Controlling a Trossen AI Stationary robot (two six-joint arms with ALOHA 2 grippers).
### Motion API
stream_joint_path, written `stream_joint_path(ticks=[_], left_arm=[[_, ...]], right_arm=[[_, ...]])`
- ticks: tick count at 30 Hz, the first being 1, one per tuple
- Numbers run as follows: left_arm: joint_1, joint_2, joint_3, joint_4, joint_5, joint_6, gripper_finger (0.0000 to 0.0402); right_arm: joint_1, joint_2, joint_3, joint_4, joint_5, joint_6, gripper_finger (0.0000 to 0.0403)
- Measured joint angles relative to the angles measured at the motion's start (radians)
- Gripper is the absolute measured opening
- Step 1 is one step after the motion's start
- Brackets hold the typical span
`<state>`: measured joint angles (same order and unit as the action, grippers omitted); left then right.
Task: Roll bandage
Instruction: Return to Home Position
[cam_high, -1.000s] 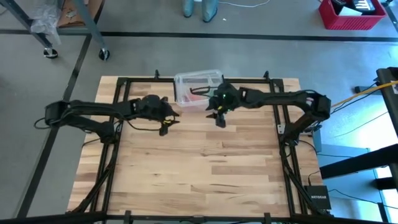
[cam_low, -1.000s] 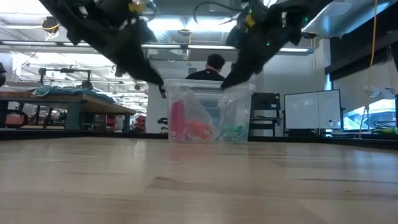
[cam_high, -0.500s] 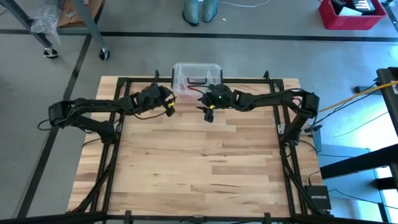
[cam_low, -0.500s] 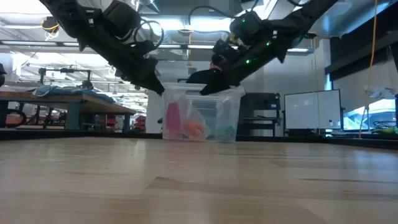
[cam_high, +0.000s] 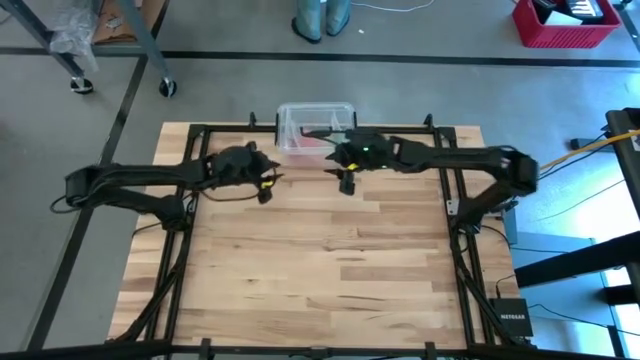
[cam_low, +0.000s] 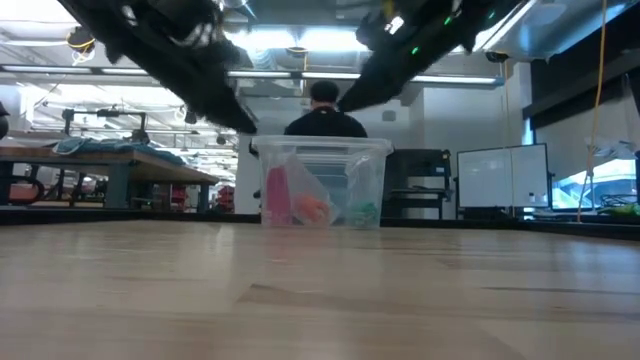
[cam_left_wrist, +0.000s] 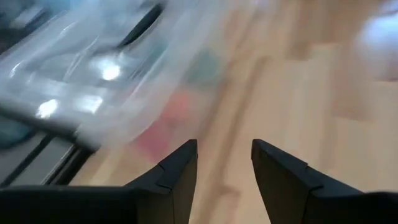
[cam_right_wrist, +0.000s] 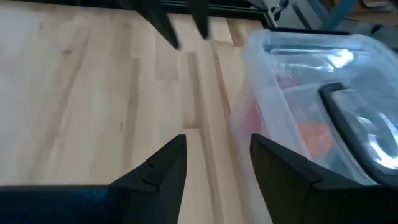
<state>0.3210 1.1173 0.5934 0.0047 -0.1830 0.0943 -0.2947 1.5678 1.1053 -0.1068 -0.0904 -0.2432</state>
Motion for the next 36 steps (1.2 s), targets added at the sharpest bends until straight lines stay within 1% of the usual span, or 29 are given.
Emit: stream_joint_path(ticks=[3, 5, 7, 9, 11, 14, 16, 18, 20, 22, 24, 27, 28, 30, 32, 34, 36], left_arm=[[-0.038, -0.08, 0.001, -0.024, 0.069, 0.039, 0.0145], [-0.05, -0.142, 0.001, -0.03, 0.103, 0.049, 0.0139], [-0.053, -0.202, 0.001, -0.025, 0.106, 0.049, 0.0122], [-0.046, -0.258, -0.015, -0.007, 0.106, 0.055, 0.0098], [-0.039, -0.311, -0.043, -0.019, 0.106, 0.063, 0.0072], [-0.037, -0.397, -0.106, -0.009, 0.131, 0.047, 0.0032], [-0.04, -0.459, -0.155, 0.016, 0.161, 0.023, 0.0011], [-0.051, -0.511, -0.197, 0.023, 0.194, -0.006, 0.0004], [-0.064, -0.562, -0.232, 0.014, 0.203, -0.039, 0.0008], [-0.067, -0.598, -0.249, -0.03, 0.2, -0.067, 0.0015], [-0.066, -0.622, -0.259, -0.081, 0.197, -0.088, 0.002], [-0.067, -0.629, -0.26, -0.117, 0.194, -0.192, 0.0023], [-0.067, -0.629, -0.261, -0.126, 0.194, -0.196, 0.0023], [-0.067, -0.628, -0.264, -0.134, 0.194, -0.158, 0.002], [-0.067, -0.635, -0.291, -0.088, 0.195, -0.134, 0.0012], [-0.067, -0.657, -0.329, -0.042, 0.198, -0.131, 0.0004], [-0.067, -0.685, -0.353, -0.039, 0.2, -0.142, 0.0003]], right_arm=[[0.001, -0.104, -0.014, -0.078, 0.011, -0.005, 0.0181], [0.0, -0.177, -0.042, -0.071, -0.007, -0.006, 0.0178], [0.0, -0.251, -0.097, -0.069, -0.03, 0.018, 0.0165], [0.0, -0.32, -0.177, -0.054, -0.033, 0.05, 0.014], [0.0, -0.397, -0.28, 0.005, -0.052, 0.096, 0.0107], [0.0, -0.529, -0.457, 0.193, -0.09, 0.191, 0.0055], [0.0, -0.611, -0.576, 0.281, -0.07, 0.256, 0.0023], [0.001, -0.69, -0.676, 0.351, -0.034, 0.319, 0.0007], [0.001, -0.773, -0.756, 0.404, -0.017, 0.377, 0.0012], [0.001, -0.844, -0.809, 0.406, -0.017, 0.418, 0.0025], [0.0, -0.891, -0.84, 0.37, -0.03, 0.422, 0.0035], [0.0, -0.936, -0.851, 0.313, -0.034, 0.425, 0.0044], [0.0, -0.951, -0.851, 0.301, -0.035, 0.431, 0.0045], [0.0, -0.981, -0.851, 0.27, -0.05, 0.44, 0.0044], [0.001, -1.015, -0.863, 0.242, -0.06, 0.438, 0.0038], [0.003, -1.047, -0.89, 0.241, -0.068, 0.445, 0.0027], [0.008, -1.089, -0.923, 0.236, -0.065, 0.449, 0.0014]])
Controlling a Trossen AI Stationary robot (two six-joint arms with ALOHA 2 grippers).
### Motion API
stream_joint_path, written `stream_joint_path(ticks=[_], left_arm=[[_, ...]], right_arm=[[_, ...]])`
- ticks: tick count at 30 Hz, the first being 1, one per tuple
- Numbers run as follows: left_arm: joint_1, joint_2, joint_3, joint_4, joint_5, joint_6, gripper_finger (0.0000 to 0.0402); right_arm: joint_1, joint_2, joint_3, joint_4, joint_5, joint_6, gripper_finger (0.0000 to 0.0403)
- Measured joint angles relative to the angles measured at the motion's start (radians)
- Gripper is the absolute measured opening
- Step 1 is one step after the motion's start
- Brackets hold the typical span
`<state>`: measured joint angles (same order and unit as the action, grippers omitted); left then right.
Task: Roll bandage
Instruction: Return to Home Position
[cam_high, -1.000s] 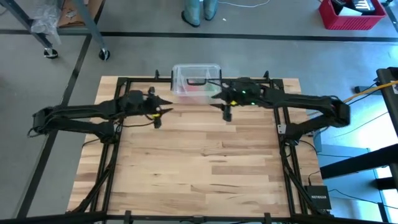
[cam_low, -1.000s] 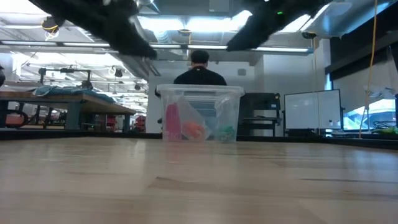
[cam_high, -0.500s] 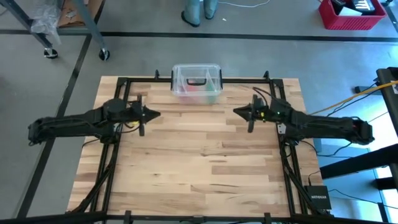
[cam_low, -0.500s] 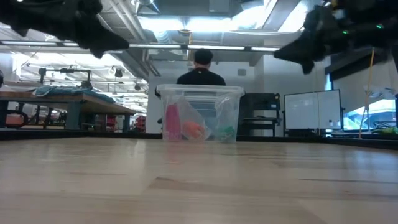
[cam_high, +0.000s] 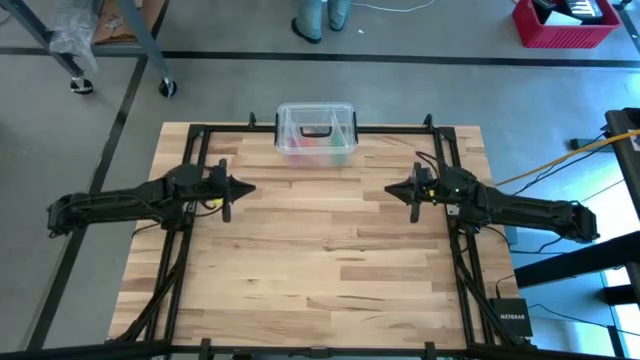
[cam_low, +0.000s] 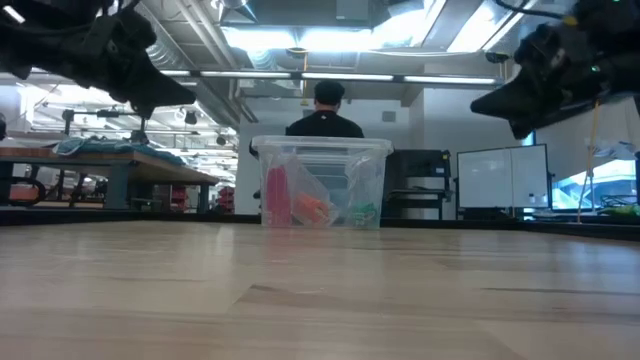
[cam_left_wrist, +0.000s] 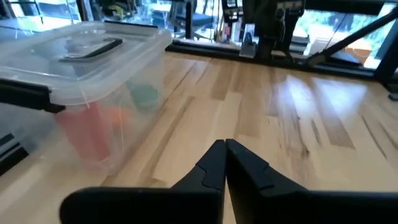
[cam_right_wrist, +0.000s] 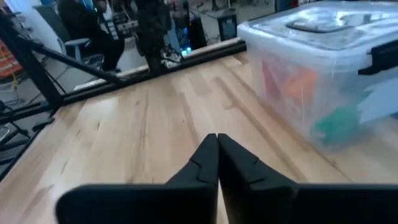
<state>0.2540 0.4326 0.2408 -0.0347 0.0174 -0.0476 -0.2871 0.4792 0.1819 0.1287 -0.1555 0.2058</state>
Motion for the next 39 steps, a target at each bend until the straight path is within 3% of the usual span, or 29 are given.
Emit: stream_joint_path(ticks=[9, 16, 22, 39], left_arm=[[0.0, -0.179, -0.065, -0.013, -0.005, -0.028, 0.0002], [-0.001, -0.291, -0.155, -0.016, -0.051, -0.085, 0.0001], [0.0, -0.429, -0.189, -0.06, -0.055, -0.078, 0.0001], [0.0, -0.428, -0.189, -0.058, -0.081, -0.095, 0.0002]], right_arm=[[-0.001, -0.191, -0.077, 0.001, 0.033, 0.009, 0.0019], [-0.001, -0.236, -0.158, 0.013, 0.094, 0.059, 0.002], [-0.001, -0.271, -0.171, 0.043, 0.07, 0.06, 0.0021], [0.0, -0.442, -0.172, -0.091, 0.048, 0.056, 0.0021]])
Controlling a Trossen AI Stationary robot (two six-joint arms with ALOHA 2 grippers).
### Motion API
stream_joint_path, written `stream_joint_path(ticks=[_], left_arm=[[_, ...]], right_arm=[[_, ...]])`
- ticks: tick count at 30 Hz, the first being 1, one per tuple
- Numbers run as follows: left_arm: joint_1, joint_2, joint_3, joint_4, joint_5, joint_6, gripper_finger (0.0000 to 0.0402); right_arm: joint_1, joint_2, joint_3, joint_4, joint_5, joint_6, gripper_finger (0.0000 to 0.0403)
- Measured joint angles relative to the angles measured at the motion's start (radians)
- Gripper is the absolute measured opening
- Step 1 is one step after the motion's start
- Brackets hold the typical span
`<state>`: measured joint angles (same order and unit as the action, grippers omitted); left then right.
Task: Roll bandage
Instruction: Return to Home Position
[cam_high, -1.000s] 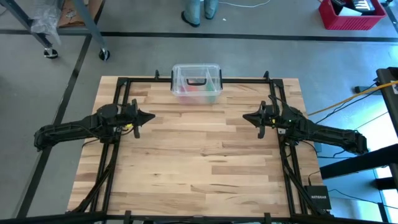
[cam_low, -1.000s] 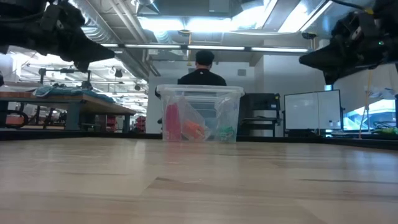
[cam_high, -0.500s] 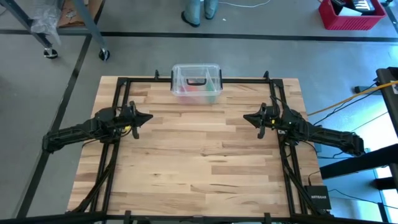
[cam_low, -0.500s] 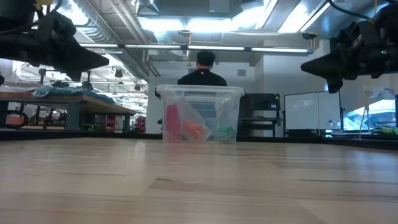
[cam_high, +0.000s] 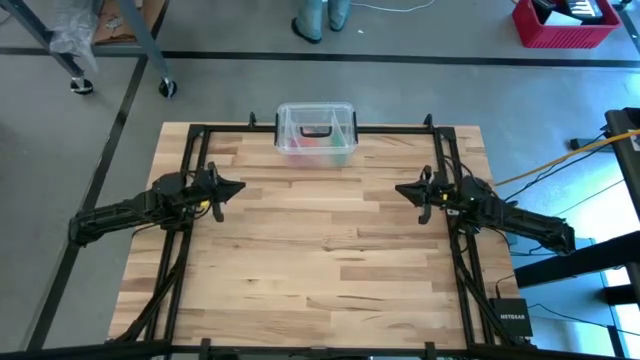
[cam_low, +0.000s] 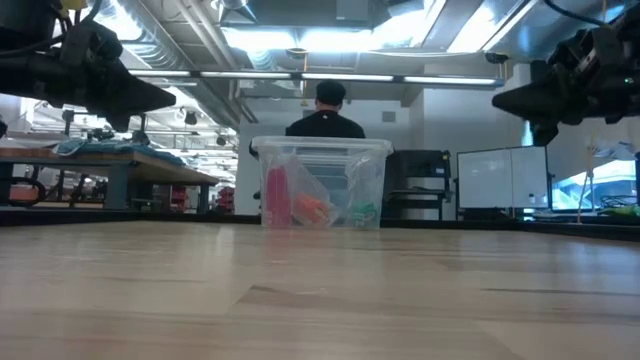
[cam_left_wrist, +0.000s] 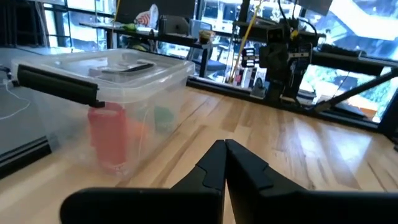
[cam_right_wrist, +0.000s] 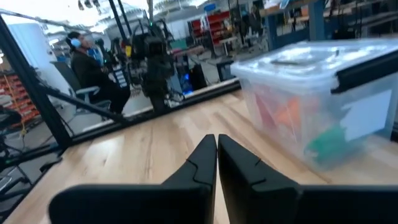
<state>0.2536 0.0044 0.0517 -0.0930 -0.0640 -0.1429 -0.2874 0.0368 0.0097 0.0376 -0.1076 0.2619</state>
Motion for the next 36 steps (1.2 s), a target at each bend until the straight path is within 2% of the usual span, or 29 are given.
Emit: stream_joint_path(ticks=[4, 36], left_arm=[[0.001, 0.001, 0.0, -0.004, -0.008, -0.034, 0.0005], [0.001, 0.001, 0.001, -0.007, -0.01, -0.007, 0.0007]], right_arm=[[0.0, -0.035, 0.0, -0.002, 0.01, 0.001, 0.0021], [0.0, -0.018, -0.002, -0.007, 0.019, 0.021, 0.0021]])
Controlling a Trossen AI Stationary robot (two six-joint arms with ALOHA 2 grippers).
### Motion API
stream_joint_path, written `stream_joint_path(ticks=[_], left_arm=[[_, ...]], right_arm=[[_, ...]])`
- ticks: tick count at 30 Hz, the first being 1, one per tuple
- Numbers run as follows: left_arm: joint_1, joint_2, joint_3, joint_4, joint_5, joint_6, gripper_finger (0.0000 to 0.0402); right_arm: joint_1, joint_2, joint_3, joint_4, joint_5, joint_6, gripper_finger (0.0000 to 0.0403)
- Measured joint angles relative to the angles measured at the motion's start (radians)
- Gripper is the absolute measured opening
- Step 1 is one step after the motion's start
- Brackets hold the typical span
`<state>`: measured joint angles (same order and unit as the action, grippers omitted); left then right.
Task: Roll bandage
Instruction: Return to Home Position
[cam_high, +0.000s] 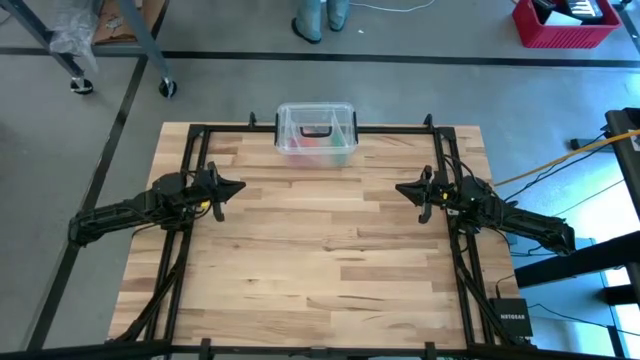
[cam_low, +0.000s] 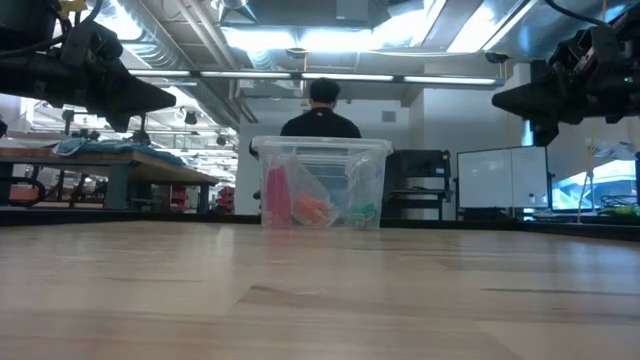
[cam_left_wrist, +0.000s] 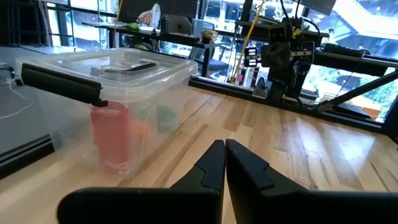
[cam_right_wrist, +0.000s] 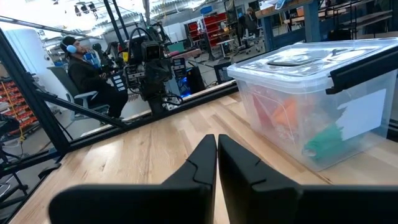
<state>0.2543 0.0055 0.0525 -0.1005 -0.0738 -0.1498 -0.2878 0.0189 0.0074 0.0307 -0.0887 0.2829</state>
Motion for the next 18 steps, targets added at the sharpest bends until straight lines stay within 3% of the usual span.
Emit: stream_joint_path(ticks=[18], left_arm=[[0.0, 0.0, 0.0, -0.001, 0.0, 0.0, 0.0004]], right_arm=[[0.0, 0.0, 0.0, -0.001, 0.0, 0.0, 0.0021]])
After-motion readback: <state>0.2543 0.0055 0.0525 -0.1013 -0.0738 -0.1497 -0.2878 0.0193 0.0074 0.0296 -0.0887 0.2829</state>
